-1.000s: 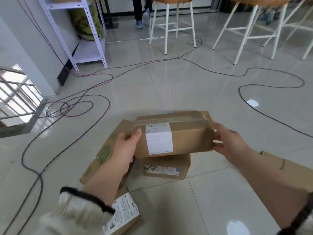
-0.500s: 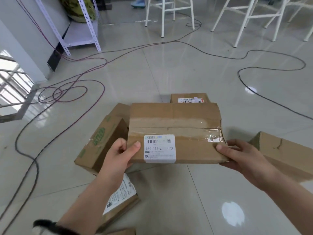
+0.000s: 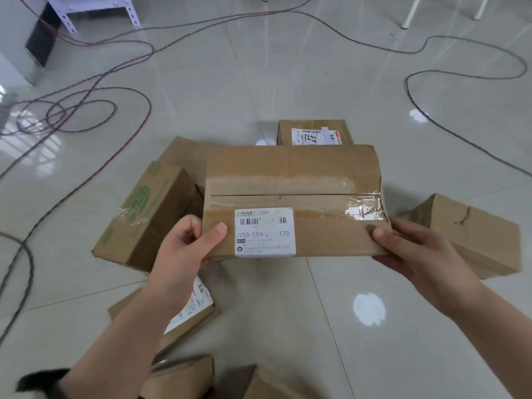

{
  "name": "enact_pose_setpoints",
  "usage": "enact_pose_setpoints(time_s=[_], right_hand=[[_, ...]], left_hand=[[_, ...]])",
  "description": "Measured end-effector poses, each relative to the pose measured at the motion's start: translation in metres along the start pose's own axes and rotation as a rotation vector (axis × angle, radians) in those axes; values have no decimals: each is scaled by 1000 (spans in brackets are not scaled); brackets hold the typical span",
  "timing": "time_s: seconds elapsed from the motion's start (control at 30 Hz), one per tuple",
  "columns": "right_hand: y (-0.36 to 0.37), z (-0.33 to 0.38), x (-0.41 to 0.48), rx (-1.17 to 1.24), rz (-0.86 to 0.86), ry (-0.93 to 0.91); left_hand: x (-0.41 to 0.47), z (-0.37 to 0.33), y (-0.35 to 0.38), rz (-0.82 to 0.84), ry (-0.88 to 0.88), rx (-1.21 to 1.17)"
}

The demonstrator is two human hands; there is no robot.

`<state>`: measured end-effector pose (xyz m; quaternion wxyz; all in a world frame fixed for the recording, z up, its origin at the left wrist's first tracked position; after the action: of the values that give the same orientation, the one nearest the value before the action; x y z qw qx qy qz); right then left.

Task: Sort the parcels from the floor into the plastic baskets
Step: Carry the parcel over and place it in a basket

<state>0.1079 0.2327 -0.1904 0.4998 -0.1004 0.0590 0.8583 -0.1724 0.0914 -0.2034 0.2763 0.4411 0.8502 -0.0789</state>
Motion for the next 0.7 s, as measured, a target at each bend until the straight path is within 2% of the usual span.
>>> enact_pose_setpoints(time_s=[0.2, 0.33, 0.5, 0.7], right_hand=[[-5, 59, -15, 9, -56, -4], [-13, 133, -43, -81, -63, -19], [-27, 272, -120, -248, -99, 23], [-20, 498, -233, -340, -67, 32]], left_hand=[[-28, -76, 21, -2, -29, -76], [-69, -134, 39, -9, -50, -89], [-166, -230, 55, 6, -20, -58], [-332, -394, 70, 62, -20, -42]])
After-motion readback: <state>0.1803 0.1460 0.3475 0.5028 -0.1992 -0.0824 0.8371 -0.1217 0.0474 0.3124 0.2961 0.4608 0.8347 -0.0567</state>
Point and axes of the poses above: each hand's wrist, its own x-axis towards the middle knuckle, its own y-axis out of the palm, z = x × y, the point moved 1 cm from there along x, towards the middle knuckle, and after that the axes turned 10 degrees about -y, right-handed, at the moved point
